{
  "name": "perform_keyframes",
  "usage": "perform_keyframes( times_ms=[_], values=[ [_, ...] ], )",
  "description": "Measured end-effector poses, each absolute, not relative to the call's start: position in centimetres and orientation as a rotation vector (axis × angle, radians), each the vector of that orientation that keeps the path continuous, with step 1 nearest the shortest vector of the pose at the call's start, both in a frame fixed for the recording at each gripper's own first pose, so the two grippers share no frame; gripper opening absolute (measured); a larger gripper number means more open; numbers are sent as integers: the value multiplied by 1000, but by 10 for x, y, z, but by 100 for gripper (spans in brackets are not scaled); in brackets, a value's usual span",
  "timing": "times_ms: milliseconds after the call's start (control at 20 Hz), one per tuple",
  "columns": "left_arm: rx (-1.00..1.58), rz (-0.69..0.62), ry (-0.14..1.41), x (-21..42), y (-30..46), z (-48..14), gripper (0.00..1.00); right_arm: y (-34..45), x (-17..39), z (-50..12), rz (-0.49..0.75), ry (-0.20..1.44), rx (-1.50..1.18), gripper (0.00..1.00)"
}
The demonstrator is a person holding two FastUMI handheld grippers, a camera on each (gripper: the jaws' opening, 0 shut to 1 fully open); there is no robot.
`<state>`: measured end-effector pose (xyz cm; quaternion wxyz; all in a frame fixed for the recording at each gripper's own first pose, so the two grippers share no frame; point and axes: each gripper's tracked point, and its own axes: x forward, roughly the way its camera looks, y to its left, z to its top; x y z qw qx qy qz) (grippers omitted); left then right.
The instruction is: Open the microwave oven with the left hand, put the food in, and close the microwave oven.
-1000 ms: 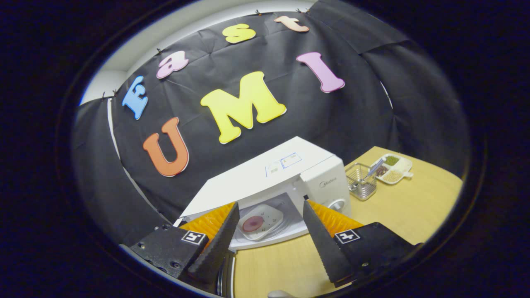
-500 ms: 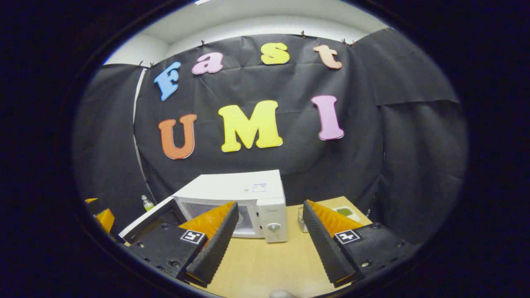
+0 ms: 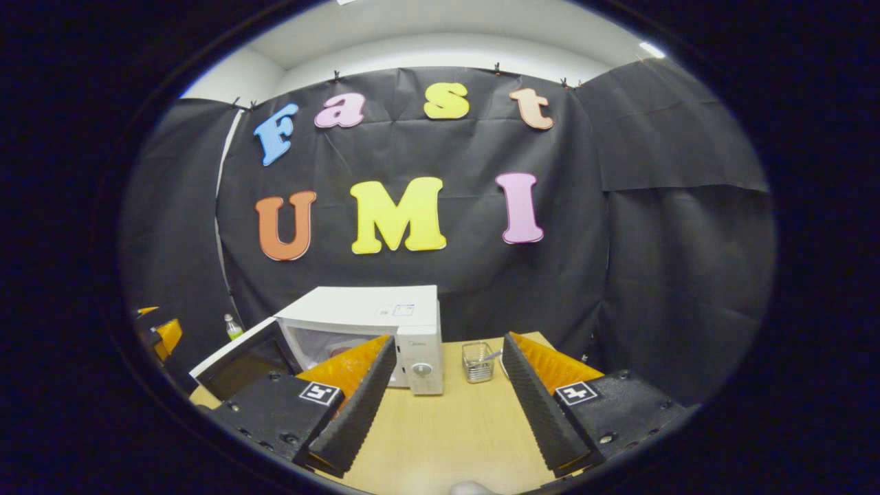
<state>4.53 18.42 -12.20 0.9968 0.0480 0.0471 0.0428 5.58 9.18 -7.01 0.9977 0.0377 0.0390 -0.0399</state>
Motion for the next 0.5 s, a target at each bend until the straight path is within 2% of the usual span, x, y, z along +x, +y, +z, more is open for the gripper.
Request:
perform_keyframes(
  times_ms=[50,200,250,500],
  values=[
    [104,98,100,44,192,-124,95,91,54,-67,-81,79,67,99],
    [106,150,97,34,219,-139,18,89,47,-60,-83,72,51,99],
    [90,132,98,38,218,-144,0,88,45,-57,-85,74,47,99],
    [79,145,129,32,242,-181,0,83,30,-48,-105,81,34,99]
  ],
)
